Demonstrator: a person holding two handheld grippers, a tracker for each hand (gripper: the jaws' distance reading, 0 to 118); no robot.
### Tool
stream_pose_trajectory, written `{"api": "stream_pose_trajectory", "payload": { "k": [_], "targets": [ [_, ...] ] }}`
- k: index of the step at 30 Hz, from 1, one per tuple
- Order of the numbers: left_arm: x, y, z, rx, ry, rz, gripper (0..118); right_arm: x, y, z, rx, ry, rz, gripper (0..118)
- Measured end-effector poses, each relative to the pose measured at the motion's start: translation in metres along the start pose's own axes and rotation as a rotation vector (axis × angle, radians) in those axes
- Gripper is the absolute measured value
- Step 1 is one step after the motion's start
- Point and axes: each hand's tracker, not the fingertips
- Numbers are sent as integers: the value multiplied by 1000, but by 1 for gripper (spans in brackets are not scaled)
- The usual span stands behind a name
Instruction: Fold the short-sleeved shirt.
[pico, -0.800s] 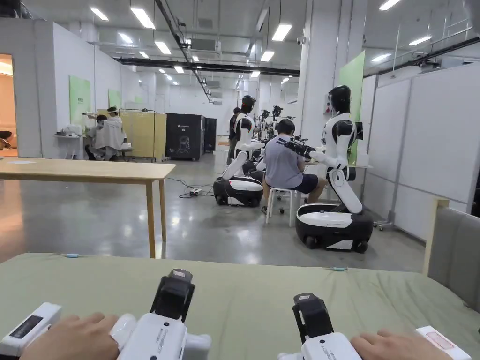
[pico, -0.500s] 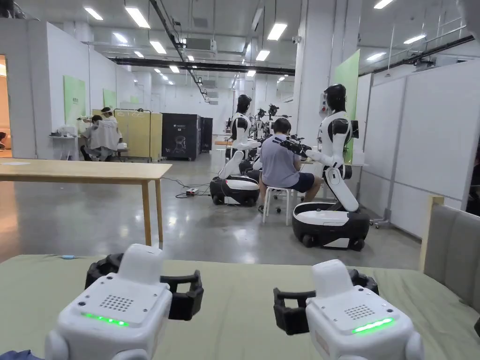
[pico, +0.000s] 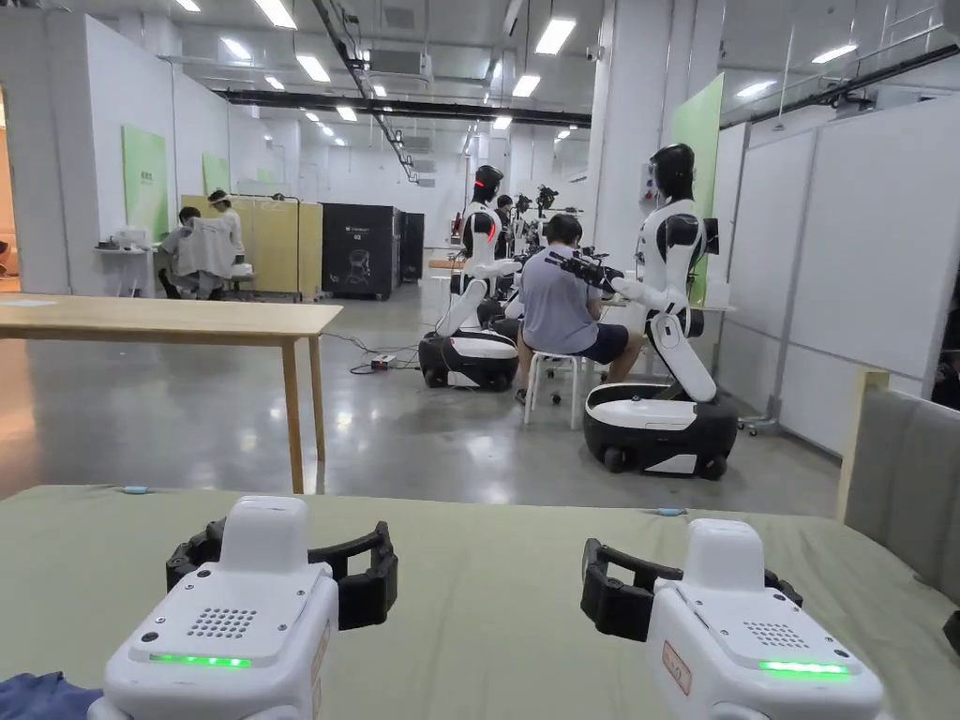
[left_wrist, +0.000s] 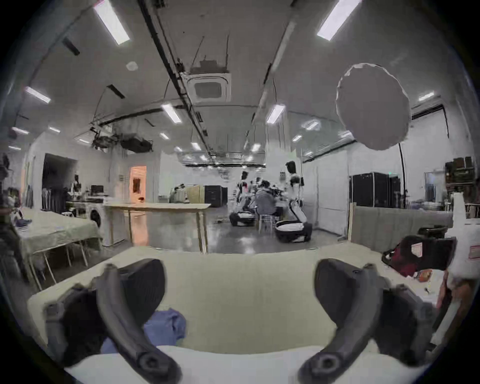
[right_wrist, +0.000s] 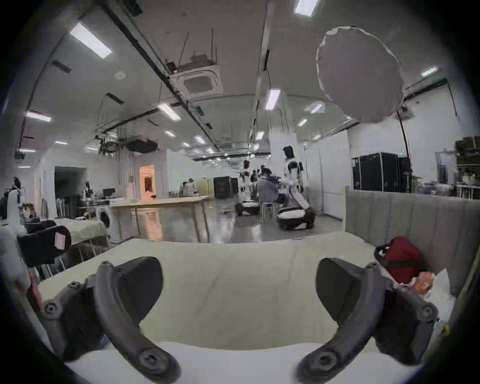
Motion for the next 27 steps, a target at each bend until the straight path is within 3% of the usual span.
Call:
{"api": "stream_pose_trajectory", "payload": {
  "k": [1, 2, 3, 4, 7, 11, 14, 17, 22, 27],
  "targets": [
    [2, 0, 1, 4, -8, 2, 88, 0, 0, 0, 0, 0, 6, 101],
    [4, 0, 2, 7, 1, -1, 59, 0, 0, 0, 0, -4, 10, 73],
    [5, -1, 0, 6, 46, -21, 28, -1, 0, -1, -10, -49, 30, 37],
    [5, -2, 0, 6, 44, -19, 7, 0, -1, 0, -14, -75, 29, 10],
    [3, -2, 1, -18, -8, 18, 7, 6, -2, 3, -20, -28, -12, 10],
    [-4, -5, 9, -1, 35, -11, 7, -4, -3, 4, -11, -41, 44, 9],
    [-24, -9, 24, -6, 91, -6, 7, -33, -3, 2, 8, 12, 74, 9],
    [-58, -15, 45, -34, 169, -12, 7, -85, -7, -3, 16, 122, 114, 9],
    [-133, -28, 86, -117, 344, -23, 7, -194, -33, -7, -17, 367, 107, 9],
    [-207, -43, 115, -291, 454, 27, 7, -270, -69, -9, -88, 523, 126, 9]
  ]
}}
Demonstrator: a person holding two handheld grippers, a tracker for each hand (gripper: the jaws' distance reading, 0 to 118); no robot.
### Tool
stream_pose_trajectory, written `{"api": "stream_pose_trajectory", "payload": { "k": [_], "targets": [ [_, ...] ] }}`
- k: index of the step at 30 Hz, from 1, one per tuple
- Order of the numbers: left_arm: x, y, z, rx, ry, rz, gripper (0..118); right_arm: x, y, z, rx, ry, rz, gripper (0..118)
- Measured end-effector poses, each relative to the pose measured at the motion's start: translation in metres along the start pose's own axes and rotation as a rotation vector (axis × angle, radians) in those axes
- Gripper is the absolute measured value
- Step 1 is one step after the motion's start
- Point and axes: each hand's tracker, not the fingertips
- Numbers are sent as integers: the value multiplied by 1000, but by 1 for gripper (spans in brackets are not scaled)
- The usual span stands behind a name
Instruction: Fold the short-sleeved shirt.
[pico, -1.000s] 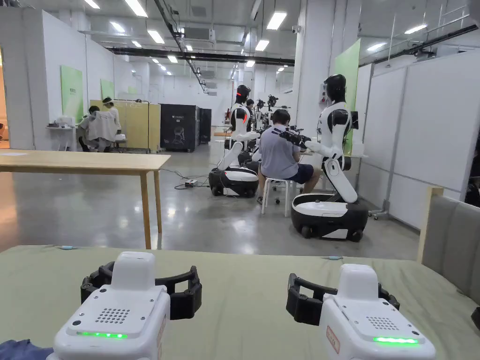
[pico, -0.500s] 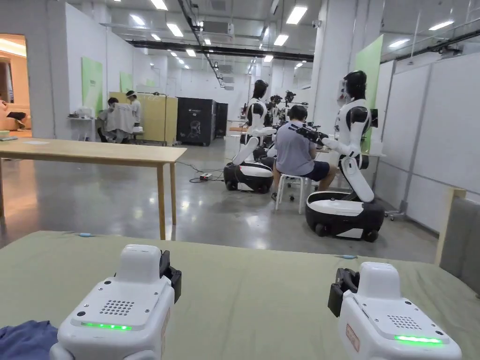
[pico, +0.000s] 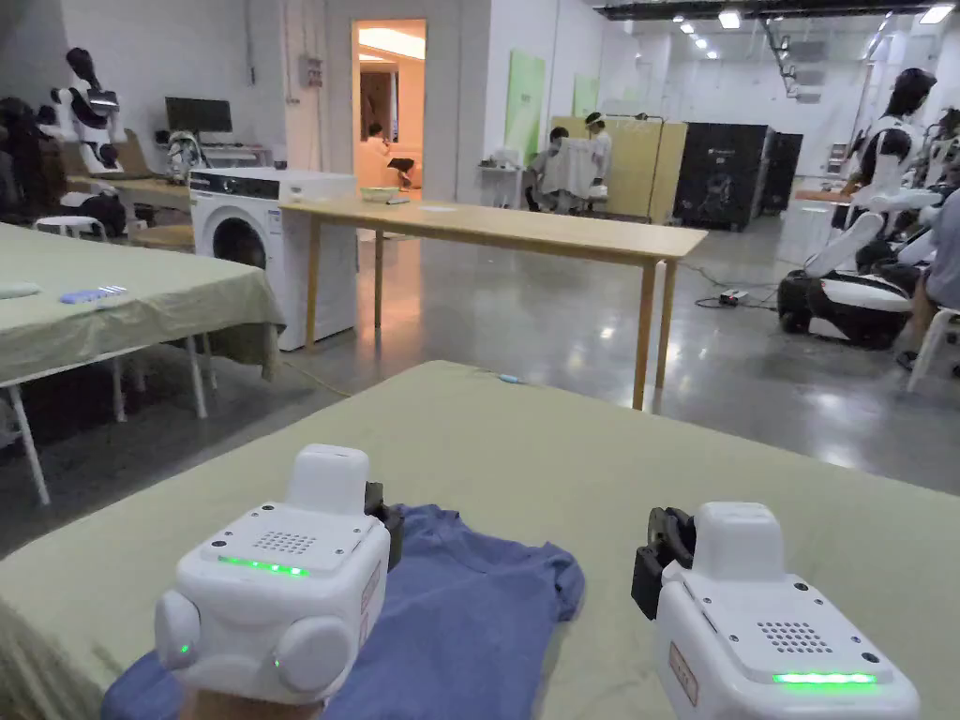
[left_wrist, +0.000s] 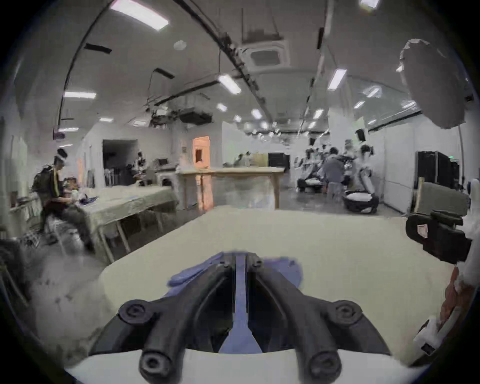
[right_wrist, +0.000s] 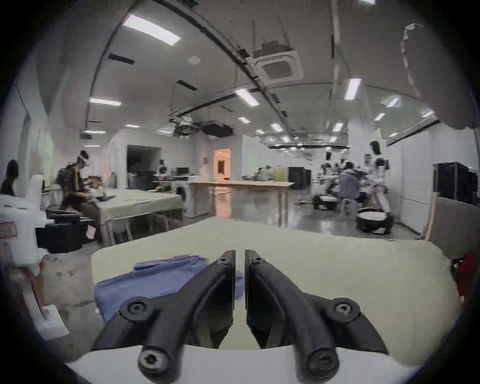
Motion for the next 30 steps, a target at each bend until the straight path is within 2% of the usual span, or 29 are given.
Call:
{"api": "stream_pose_trajectory", "payload": {
  "k": [3, 6, 7, 8, 10, 12, 16, 20, 21, 22, 24, 25, 26, 27, 28, 29, 30],
  "targets": [
    [-27, -14, -22, -131, -18, 10, 7, -18, -15, -17, -31, 34, -2, 9],
    [-26, -33, -60, -231, -81, -14, 7, -24, -29, -33, -58, 44, 3, 9],
    [-22, -40, -77, -257, -107, -21, 14, -24, -34, -39, -71, 45, 5, 9],
    [-18, -44, -88, -277, -124, -25, 37, -23, -37, -43, -80, 45, 8, 9],
    [0, -58, -122, -338, -176, -36, 118, -19, -46, -51, -103, 36, 17, 9],
    [15, -66, -148, -325, -215, -64, 117, -13, -53, -58, -123, 28, 29, 9],
    [58, -92, -237, -450, -247, -66, 118, 9, -67, -67, -167, -17, 35, 9],
    [80, -116, -298, -547, -257, -76, 115, 30, -79, -76, -211, -52, 16, 9],
    [84, -124, -313, -592, -252, -60, 107, 35, -81, -78, -223, -64, 12, 9],
    [84, -125, -312, -656, -245, -48, 86, 40, -83, -80, -232, -71, 10, 9],
    [85, -135, -319, -715, -159, -117, 77, 47, -87, -83, -245, -82, 17, 9],
    [83, -129, -310, -637, -218, -100, 77, 48, -87, -83, -248, -86, 21, 9],
    [81, -121, -303, -637, -213, -77, 73, 51, -88, -83, -250, -90, 24, 9],
    [79, -117, -298, -596, -201, -90, 58, 54, -89, -83, -247, -92, 23, 9],
    [78, -117, -296, -572, -185, -120, 12, 57, -89, -83, -247, -95, 19, 9],
    [76, -118, -296, -582, -193, -103, 5, 60, -89, -82, -251, -101, 14, 9],
    [72, -120, -311, -628, -232, -63, 5, 64, -89, -81, -252, -108, 5, 9]
  ]
}}
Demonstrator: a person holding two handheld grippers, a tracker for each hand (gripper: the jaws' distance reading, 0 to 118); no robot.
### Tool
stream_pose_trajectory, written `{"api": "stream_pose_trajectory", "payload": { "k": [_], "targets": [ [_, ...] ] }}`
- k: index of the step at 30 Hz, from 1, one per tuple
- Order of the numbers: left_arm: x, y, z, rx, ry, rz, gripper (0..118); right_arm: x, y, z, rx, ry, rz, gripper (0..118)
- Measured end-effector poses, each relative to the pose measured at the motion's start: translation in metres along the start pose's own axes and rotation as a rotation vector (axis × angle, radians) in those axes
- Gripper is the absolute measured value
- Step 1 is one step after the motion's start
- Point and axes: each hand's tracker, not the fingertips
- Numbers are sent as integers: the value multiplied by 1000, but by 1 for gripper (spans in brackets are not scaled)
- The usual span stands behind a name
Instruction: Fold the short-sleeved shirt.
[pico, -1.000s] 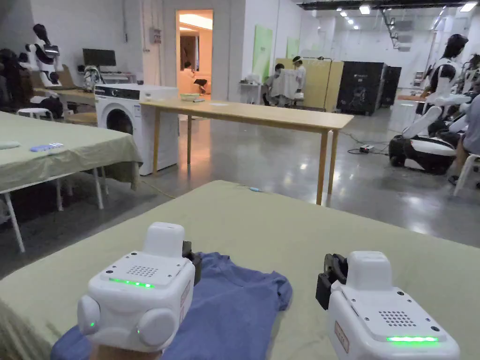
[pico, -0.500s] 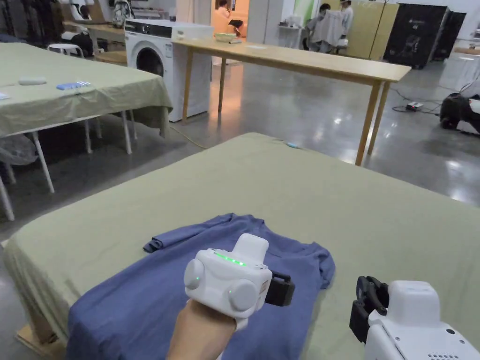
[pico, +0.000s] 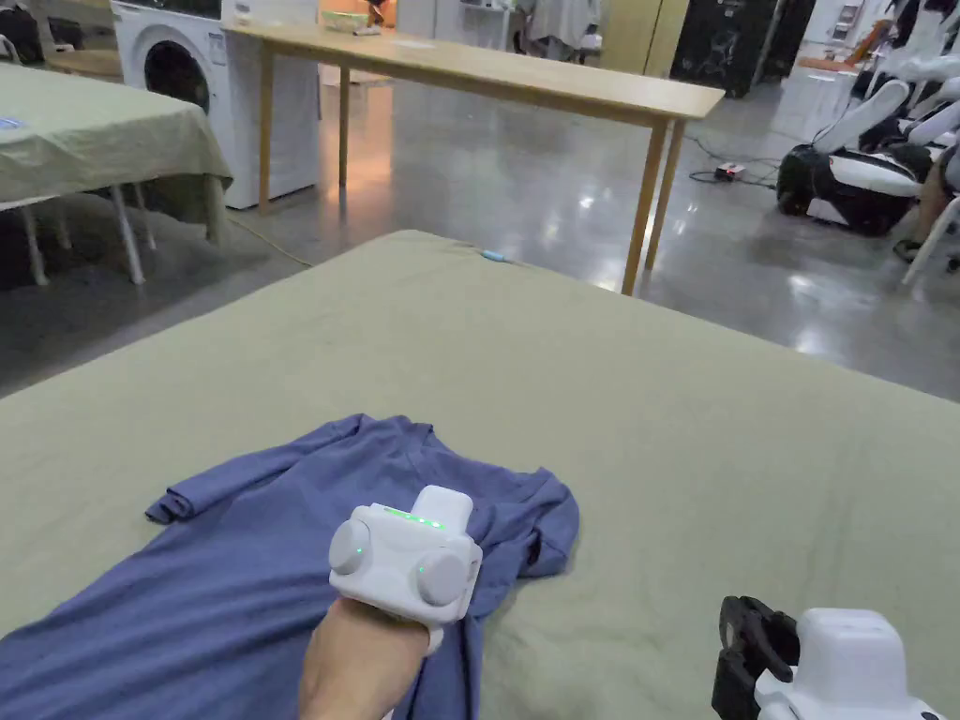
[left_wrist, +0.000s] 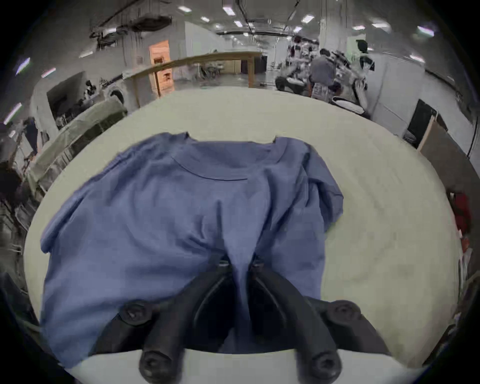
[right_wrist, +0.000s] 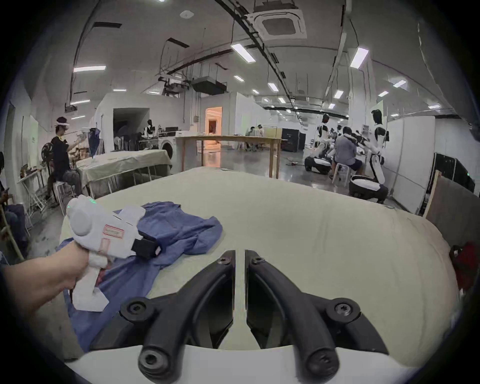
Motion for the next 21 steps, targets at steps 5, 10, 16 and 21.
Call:
{"api": "stream_pose_trajectory", "payload": {
  "k": [5, 10, 16, 21],
  "targets": [
    [24, 10, 41, 133, -76, -11, 5, 31, 1, 20, 7, -45, -53, 9],
    [92, 33, 79, 212, -185, -114, 5, 80, 1, 67, 35, -148, -105, 9],
    [232, 49, 143, 343, -414, -259, 4, 152, -15, 141, 52, -305, -156, 9],
    [362, 44, 182, 390, -609, -399, 4, 204, -35, 195, 64, -411, -202, 9]
  ]
}}
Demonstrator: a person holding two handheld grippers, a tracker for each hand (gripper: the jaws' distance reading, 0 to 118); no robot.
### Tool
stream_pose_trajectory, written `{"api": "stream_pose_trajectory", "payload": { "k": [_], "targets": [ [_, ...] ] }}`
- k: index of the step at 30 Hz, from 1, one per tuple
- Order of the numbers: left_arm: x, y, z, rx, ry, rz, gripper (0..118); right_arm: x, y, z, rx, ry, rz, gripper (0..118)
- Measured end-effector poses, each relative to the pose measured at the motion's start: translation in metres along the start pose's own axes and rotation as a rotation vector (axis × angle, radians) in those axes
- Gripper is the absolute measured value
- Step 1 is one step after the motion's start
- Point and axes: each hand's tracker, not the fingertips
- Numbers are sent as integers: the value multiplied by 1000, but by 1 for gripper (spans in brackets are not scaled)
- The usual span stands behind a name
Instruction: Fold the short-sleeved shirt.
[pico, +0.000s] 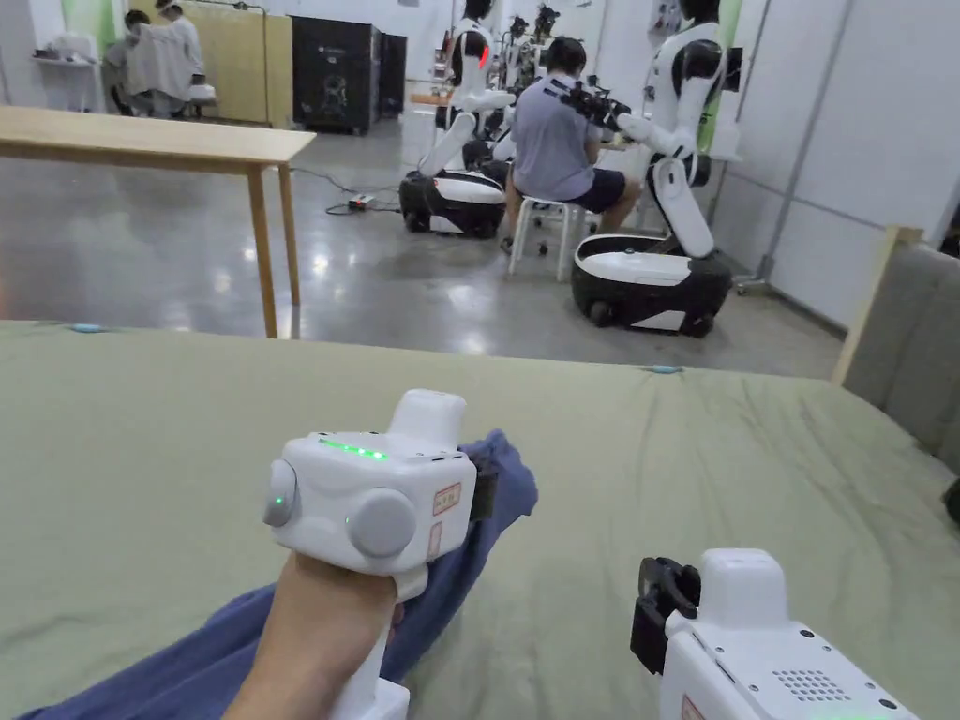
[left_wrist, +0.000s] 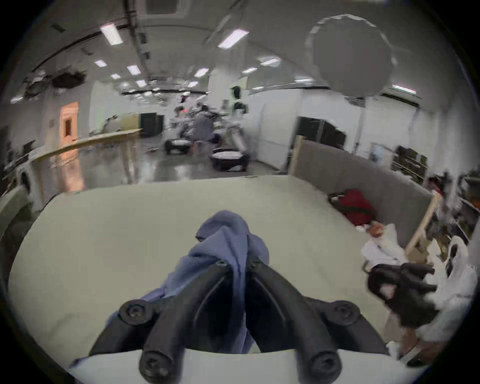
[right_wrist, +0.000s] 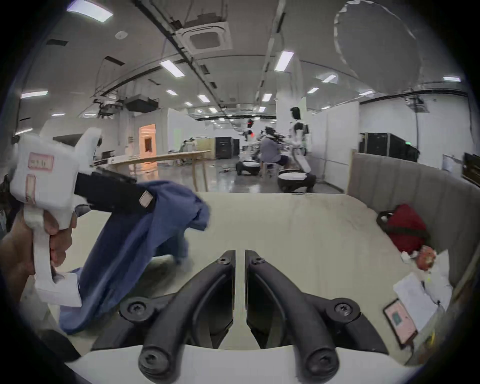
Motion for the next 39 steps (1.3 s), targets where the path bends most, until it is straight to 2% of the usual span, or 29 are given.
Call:
{"api": "stream_pose_trajectory", "payload": {
  "k": [5, 7, 10, 14, 15, 16, 18, 20, 22, 23, 25, 27, 28, 29, 30, 31, 33, 34, 35, 39],
  "targets": [
    [102, -23, -88, -153, -111, -108, 4, 62, -14, 14, -16, -103, -18, 9],
    [131, -59, -130, -275, -107, -158, 4, 84, -23, 16, -32, -136, -34, 9],
    [148, -109, -171, -412, -102, -159, 4, 106, -35, 15, -55, -172, -47, 9],
    [152, -127, -168, -388, -100, -137, 5, 118, -41, 13, -62, -176, -58, 9],
    [149, -124, -160, -343, -85, -147, 9, 119, -42, 11, -62, -176, -54, 9],
    [146, -119, -148, -301, -89, -142, 35, 119, -42, 10, -63, -173, -51, 9],
    [142, -108, -120, -222, -97, -129, 116, 117, -42, 10, -56, -158, -52, 9],
    [136, -98, -82, -43, -78, -176, 116, 111, -41, 12, -49, -142, -51, 9],
    [125, -94, -46, 21, -19, -201, 117, 102, -38, 13, -38, -131, -45, 9],
    [114, -84, 7, 72, 8, -213, 117, 98, -37, 15, -32, -117, -42, 9],
    [89, -82, 64, 108, 90, -212, 118, 85, -33, 18, -19, -100, -35, 9],
    [67, -90, 93, 115, 165, -209, 117, 71, -31, 20, -12, -76, -33, 9],
    [56, -94, 107, 97, 209, -208, 112, 65, -30, 21, -7, -65, -33, 9],
    [44, -100, 120, 69, 244, -201, 96, 57, -29, 22, -5, -55, -32, 9],
    [31, -107, 133, 58, 270, -183, 62, 47, -28, 23, -1, -42, -31, 9],
    [18, -115, 139, 34, 273, -150, 0, 39, -28, 24, 1, -29, -29, 9],
    [-5, -131, 145, -40, 322, -60, 0, 25, -28, 25, 1, -6, -30, 9],
    [-21, -135, 153, -31, 255, -17, 0, 17, -28, 26, 2, 7, -28, 9],
    [-35, -140, 157, -56, 252, 37, 0, 11, -29, 26, 1, 12, -26, 9],
    [-105, -152, 171, -117, 454, 100, 0, -3, -33, 23, -18, 28, -10, 9]
  ]
}}
